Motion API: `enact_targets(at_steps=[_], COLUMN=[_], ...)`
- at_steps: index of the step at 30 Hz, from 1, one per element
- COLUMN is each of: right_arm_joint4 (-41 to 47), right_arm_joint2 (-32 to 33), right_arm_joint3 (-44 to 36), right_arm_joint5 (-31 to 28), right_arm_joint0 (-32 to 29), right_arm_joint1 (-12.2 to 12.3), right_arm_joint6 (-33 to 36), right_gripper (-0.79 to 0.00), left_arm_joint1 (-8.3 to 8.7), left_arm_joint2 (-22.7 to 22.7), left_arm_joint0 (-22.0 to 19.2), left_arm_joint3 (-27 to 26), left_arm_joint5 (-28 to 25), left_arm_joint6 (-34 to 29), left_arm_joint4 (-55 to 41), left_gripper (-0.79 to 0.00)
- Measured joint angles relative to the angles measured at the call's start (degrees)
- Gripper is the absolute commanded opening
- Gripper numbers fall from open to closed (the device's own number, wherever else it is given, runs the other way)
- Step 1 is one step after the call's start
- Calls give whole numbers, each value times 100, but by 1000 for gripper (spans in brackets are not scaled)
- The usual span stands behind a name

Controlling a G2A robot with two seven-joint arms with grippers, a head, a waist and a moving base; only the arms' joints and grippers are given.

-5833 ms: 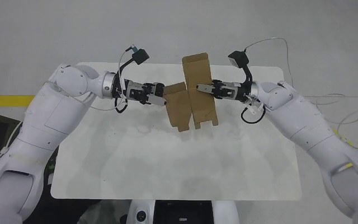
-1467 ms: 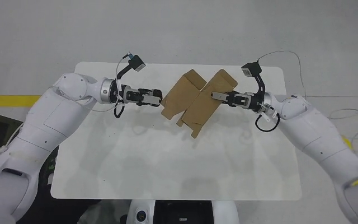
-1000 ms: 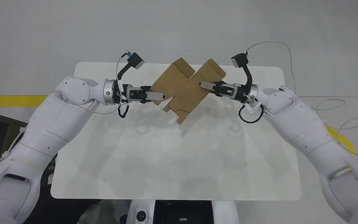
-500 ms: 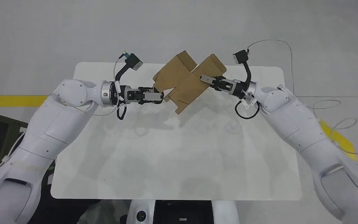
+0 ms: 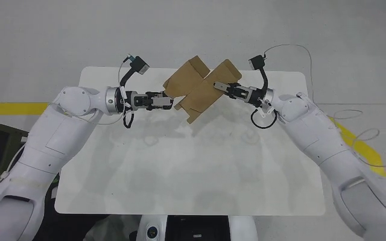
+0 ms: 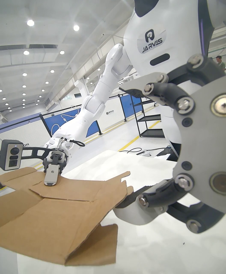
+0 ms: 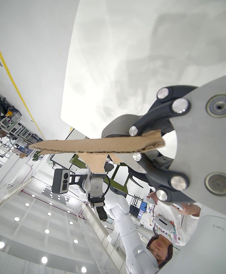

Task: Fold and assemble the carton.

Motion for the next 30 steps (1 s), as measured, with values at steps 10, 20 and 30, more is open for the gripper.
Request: enact_targets(at_steps=[10,20,30], right_arm_joint4=[-75,-137,-220], right_arm_joint2=[180,318,464], right_arm_joint3=[-1,25,101], right_arm_joint5=[-29,-37,-52], right_arm_joint0=[-67,-115,-152], right_arm_joint1=[-99,-203,-284], right_arm_joint6=[146,263,368], right_gripper=[-785,-785,-785], left_arm_joint1=[-73,-167,-240], left_arm_joint2=[-166,-246,-330], left_arm_joint0=[75,118,155], left_arm_joint3=[292,464,599], left_arm_joint5=[61,62,118], left_arm_joint6=[77,-23,-4], left_arm_joint4=[-147,-316,-231], left_gripper=[0,0,-403])
